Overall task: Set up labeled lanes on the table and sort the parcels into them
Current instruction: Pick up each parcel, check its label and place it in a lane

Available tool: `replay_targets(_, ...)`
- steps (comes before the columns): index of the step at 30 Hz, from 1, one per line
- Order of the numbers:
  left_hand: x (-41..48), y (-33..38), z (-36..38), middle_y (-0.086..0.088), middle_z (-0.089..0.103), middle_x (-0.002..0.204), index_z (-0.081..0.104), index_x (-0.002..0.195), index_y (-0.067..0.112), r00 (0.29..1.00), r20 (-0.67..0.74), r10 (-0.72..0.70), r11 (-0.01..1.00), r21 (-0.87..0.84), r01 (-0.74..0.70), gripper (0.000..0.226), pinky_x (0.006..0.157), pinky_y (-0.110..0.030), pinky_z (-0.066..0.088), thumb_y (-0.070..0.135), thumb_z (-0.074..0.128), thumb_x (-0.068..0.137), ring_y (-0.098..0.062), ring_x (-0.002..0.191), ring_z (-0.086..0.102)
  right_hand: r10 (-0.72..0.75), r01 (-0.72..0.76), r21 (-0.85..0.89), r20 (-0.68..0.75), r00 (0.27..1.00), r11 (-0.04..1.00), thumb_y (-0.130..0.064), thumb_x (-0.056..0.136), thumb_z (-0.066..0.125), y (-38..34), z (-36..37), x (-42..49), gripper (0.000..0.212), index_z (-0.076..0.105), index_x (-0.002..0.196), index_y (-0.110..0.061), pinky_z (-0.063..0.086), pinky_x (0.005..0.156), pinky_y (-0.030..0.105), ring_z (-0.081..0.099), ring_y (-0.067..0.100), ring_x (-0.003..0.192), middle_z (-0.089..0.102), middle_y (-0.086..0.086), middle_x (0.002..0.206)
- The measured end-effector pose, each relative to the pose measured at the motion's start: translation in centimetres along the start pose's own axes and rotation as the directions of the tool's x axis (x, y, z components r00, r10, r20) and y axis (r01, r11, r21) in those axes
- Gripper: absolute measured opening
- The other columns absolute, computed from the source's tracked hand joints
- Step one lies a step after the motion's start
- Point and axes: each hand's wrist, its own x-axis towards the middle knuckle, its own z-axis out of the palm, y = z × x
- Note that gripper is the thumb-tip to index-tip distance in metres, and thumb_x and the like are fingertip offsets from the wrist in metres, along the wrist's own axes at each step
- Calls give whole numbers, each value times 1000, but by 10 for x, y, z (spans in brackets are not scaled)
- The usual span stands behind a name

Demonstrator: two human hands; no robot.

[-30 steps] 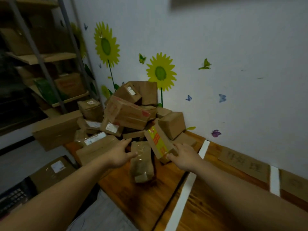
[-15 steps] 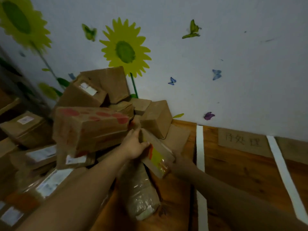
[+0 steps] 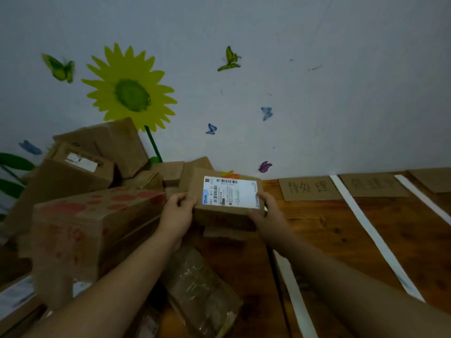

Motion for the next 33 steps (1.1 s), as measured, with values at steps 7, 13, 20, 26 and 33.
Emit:
replay_targets(7, -51, 36, 10, -2, 59, 113, 50, 115, 25, 982, 61, 176, 978, -123, -168, 30, 95, -36, 48, 8, 56, 91, -18, 106, 58, -251, 254, 14, -108, 962, 967, -17, 85, 71, -45, -60, -27, 86, 15, 146, -41, 45, 96, 29, 36, 9, 132, 38, -10, 147)
replay_targets(13, -106, 61, 53, 3, 63, 105, 53, 102, 32, 963, 54, 263, 949, -194, -248, 27, 90, -40, 50, 8, 54, 92, -19, 100, 61, -388, 388, -25, -119, 914, 921, -16, 86, 69, -53, -132, -57, 80, 20, 145, -40, 38, 89, 18, 34, 6, 133, 38, -14, 144)
replay_targets(20, -150, 61, 117, 2, 63, 113, 51, 119, 27, 943, 22, 332, 921, -225, -319, 32, 92, -43, 50, 9, 53, 93, -30, 101, 61, -427, 423, -53, -136, 894, 904, -21, 83, 73, -27, -203, -71, 87, 18, 147, -43, 44, 101, 37, 33, 4, 132, 34, -11, 150)
replay_targets(26, -165, 60, 145, 10, 61, 111, 48, 119, 32, 926, 49, 375, 914, -188, -360, 32, 85, -29, 50, 11, 51, 95, -4, 99, 59, -402, 398, -61, -158, 902, 915, -15, 84, 71, -15, -229, -79, 90, 14, 148, -44, 46, 99, 36, 32, 7, 137, 33, -13, 150)
replay_targets(33, -146, 63, 162, 12, 57, 119, 44, 137, 29, 909, 160, 384, 922, -123, -368, 45, 75, -17, 48, 10, 48, 96, -5, 106, 55, -341, 324, -116, -187, 921, 939, -17, 83, 73, -4, -239, -71, 91, 15, 148, -43, 44, 102, 38, 35, 5, 134, 37, -16, 148)
